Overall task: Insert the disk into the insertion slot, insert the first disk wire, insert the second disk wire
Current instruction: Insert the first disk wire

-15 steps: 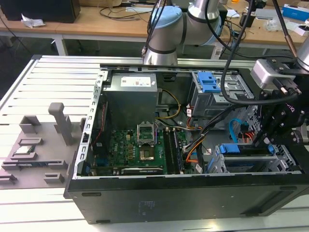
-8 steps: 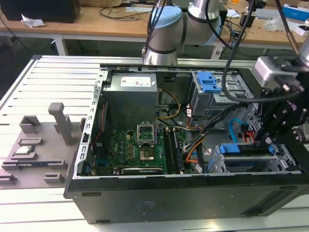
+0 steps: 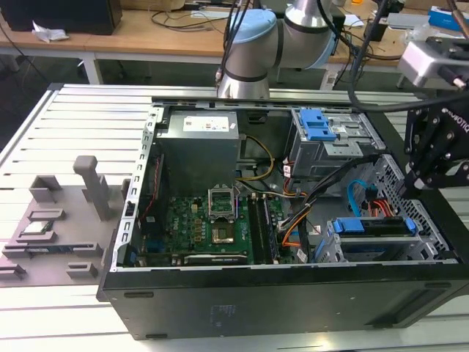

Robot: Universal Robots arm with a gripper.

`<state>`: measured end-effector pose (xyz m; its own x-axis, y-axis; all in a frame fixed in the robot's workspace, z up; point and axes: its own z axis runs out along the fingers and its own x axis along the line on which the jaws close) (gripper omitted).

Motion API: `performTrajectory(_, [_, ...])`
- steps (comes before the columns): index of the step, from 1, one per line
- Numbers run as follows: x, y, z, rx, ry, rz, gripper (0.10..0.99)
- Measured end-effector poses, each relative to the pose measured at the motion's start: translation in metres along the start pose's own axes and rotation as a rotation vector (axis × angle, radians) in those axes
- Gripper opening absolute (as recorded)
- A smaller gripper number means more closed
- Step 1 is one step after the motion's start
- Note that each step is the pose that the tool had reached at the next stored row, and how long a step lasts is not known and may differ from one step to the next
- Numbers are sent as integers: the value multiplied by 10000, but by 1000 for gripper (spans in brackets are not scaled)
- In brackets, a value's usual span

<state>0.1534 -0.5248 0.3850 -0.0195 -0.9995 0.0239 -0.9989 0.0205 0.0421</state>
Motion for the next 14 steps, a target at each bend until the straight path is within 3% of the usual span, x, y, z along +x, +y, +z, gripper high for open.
performTrajectory(4, [2,2,-48,0,-4,0,106])
performTrajectory(14, [1,2,-60,0,-3,0,106])
